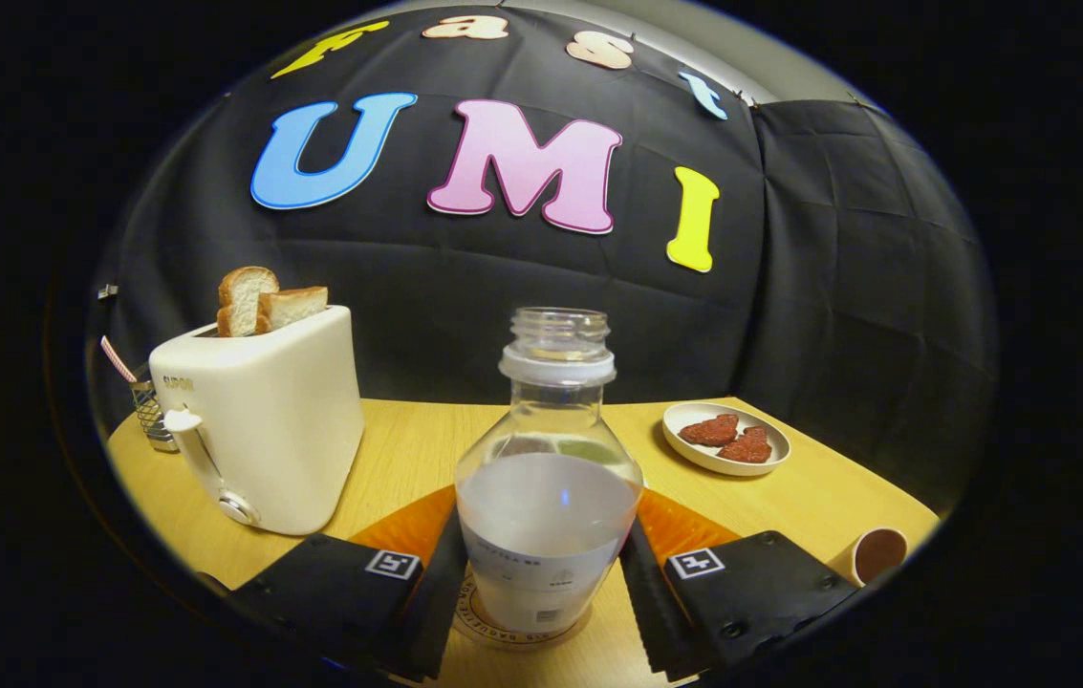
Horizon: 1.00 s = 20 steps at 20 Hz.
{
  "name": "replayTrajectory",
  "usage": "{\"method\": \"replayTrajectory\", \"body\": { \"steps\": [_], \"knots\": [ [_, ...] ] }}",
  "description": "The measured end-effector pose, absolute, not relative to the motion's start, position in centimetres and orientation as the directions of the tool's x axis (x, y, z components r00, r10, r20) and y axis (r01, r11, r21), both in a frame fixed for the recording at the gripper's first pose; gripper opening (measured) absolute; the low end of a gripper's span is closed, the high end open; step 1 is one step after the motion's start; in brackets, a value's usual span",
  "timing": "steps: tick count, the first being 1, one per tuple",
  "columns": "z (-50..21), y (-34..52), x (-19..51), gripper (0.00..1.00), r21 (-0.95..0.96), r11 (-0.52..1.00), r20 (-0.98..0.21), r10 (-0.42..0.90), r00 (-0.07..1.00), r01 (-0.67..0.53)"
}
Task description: Take the bottle from table, then pour the juice into the cup, finally place the bottle on the coaster
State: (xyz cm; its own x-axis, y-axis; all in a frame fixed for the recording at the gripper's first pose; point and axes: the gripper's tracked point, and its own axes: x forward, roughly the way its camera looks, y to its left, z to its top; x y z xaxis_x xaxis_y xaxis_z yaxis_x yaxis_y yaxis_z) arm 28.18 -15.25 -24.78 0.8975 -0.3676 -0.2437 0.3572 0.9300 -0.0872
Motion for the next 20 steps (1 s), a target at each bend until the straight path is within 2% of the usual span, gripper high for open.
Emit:
{"method": "replayTrajectory", "body": {
  "steps": [1,3,4,7,13,20],
  "knots": [
    [-25.2,-15.1,27.9,0.8,-0.072,0.931,-0.259,-0.364,0.895,0.358],
    [-24.4,-14.6,27.3,0.96,-0.051,0.936,-0.255,-0.351,0.901,0.349],
    [-24.2,-14.7,27.0,1.0,-0.051,0.935,-0.249,-0.352,0.902,0.351],
    [-23.3,-14.9,25.1,0.97,-0.06,0.927,-0.26,-0.373,0.891,0.371],
    [-21.1,-14.1,19.5,0.98,-0.063,0.916,-0.255,-0.399,0.881,0.397],
    [-14.4,-11.0,13.0,0.98,-0.022,0.926,-0.186,-0.374,0.908,0.377]
  ]
}}
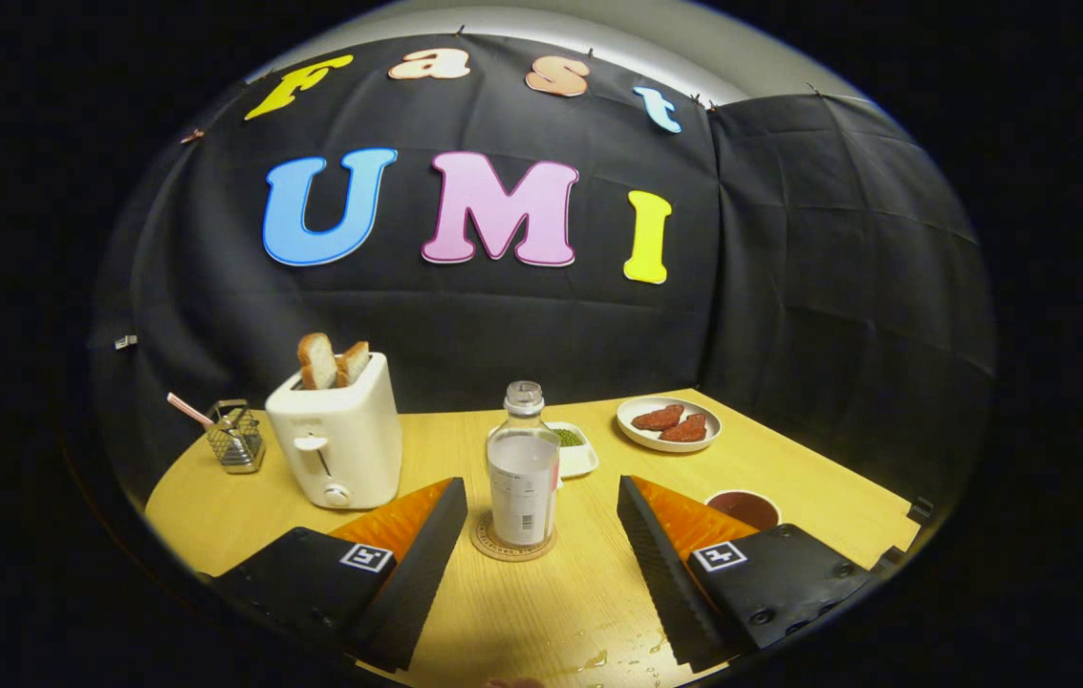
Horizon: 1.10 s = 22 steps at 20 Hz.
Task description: Take the bottle from table, then pour the juice into the cup, finally place the bottle on the coaster
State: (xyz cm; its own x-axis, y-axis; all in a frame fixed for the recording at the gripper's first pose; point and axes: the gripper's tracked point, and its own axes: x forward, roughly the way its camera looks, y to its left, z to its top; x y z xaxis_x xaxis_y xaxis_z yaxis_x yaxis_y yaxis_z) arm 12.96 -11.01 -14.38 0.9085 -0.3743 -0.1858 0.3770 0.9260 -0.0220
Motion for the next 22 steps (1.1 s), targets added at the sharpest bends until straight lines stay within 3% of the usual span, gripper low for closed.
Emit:
{"method": "replayTrajectory", "body": {
  "steps": [11,15,22],
  "knots": [
    [-7.1,-6.7,3.7,0.97,-0.069,0.961,-0.082,-0.273,0.958,0.268],
    [-7.7,-6.5,3.3,0.97,-0.081,0.955,-0.113,-0.292,0.95,0.284],
    [-5.2,-5.9,5.0,0.97,-0.088,0.974,-0.08,-0.214,0.974,0.207]
  ]
}}
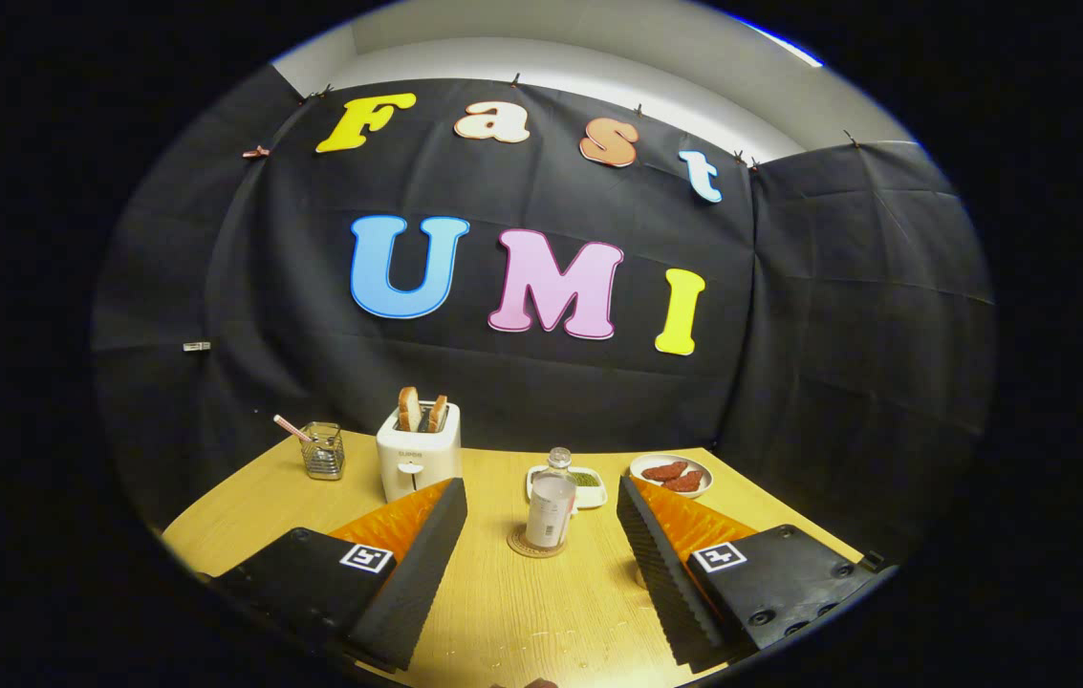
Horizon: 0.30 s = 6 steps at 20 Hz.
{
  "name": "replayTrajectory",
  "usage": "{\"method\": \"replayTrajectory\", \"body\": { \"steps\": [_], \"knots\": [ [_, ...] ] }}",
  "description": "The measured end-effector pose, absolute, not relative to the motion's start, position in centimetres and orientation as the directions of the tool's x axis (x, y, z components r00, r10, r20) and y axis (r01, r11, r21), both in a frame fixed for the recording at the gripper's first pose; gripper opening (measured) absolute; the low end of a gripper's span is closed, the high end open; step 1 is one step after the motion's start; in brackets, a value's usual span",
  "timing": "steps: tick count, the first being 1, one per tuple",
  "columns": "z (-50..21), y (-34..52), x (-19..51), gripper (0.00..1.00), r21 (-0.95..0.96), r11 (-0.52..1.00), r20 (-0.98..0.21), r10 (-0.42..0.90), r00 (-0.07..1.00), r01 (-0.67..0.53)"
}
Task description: Take the bottle from table, then pour the juice into the cup, finally place the bottle on the coaster
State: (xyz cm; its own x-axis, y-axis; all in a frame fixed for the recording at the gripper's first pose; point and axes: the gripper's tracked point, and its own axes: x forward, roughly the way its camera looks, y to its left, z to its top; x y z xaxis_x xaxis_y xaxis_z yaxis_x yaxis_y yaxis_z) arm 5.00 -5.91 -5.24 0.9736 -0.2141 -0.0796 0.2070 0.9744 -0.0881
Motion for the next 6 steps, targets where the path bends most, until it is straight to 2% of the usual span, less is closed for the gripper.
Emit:
{"method": "replayTrajectory", "body": {
  "steps": [6],
  "knots": [
    [-4.09,-5.48,4.24,0.97,-0.072,0.982,-0.079,-0.182,0.98,0.176]
  ]
}}
